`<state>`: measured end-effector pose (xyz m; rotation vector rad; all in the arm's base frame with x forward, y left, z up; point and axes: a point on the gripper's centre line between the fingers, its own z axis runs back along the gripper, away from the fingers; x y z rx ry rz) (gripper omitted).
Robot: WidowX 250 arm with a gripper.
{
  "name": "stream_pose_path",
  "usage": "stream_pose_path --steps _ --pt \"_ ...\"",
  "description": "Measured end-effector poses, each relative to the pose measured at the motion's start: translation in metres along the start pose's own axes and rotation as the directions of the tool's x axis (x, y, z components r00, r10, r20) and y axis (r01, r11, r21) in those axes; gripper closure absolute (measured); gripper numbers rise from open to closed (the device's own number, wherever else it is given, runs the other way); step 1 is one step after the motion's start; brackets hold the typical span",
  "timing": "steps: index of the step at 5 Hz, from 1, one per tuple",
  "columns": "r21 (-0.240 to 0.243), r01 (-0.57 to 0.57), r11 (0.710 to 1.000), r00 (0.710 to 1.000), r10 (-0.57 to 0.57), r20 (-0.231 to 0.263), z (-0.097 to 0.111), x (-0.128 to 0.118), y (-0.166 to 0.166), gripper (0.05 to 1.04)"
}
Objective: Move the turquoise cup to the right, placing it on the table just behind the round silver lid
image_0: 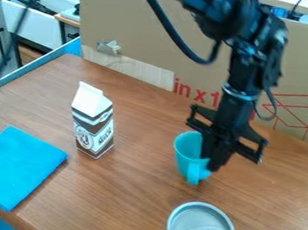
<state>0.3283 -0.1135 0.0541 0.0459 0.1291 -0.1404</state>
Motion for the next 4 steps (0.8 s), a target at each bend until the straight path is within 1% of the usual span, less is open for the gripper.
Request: stream_pose_path --steps 1,2,3,4 --pt "0.011 -0.027 1.000 0.999 0.028 -0.018 -0.010 0.001 -0.005 0.989" --pt "0.006 -0.044 0.999 0.999 0.044 -0.011 -0.011 0.002 -0.005 0.989" --pt "0.005 -0.072 0.997 0.997 0.072 -0.010 -0.011 -0.002 -0.004 0.966" --pt "0.024 -0.094 0.995 0.995 0.094 -0.021 -0.009 -0.011 0.000 0.771"
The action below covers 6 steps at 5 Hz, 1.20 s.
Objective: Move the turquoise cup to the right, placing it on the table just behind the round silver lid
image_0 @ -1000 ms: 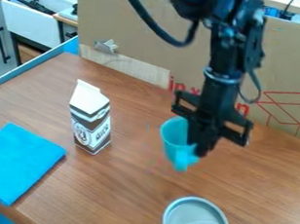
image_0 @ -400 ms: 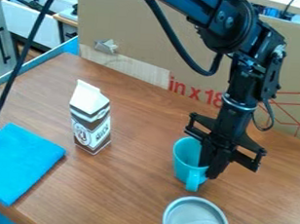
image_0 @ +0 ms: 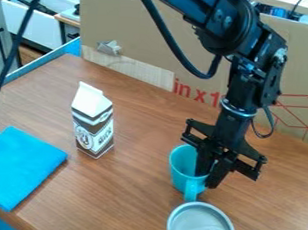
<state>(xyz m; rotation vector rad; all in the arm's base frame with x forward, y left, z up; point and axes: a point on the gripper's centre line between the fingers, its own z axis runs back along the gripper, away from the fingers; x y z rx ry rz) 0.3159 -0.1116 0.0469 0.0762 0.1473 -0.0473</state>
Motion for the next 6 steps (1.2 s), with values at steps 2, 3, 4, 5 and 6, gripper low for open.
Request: stream_pose_path --steps 2,3,4,5,6 --pt "-0.016 0.036 0.999 0.998 -0.035 0.056 0.037 -0.013 0.007 0.184" --pt "-0.026 0.040 0.999 0.997 -0.038 0.066 0.063 -0.056 0.042 0.072" --pt "-0.048 0.082 0.995 0.995 -0.080 0.058 0.072 -0.097 0.080 0.076" --pt "-0.033 0.074 0.997 0.997 -0.073 0.019 0.068 -0.123 0.110 0.079" --pt "0.005 0.079 0.997 0.995 -0.079 -0.060 0.064 -0.132 0.126 0.081"
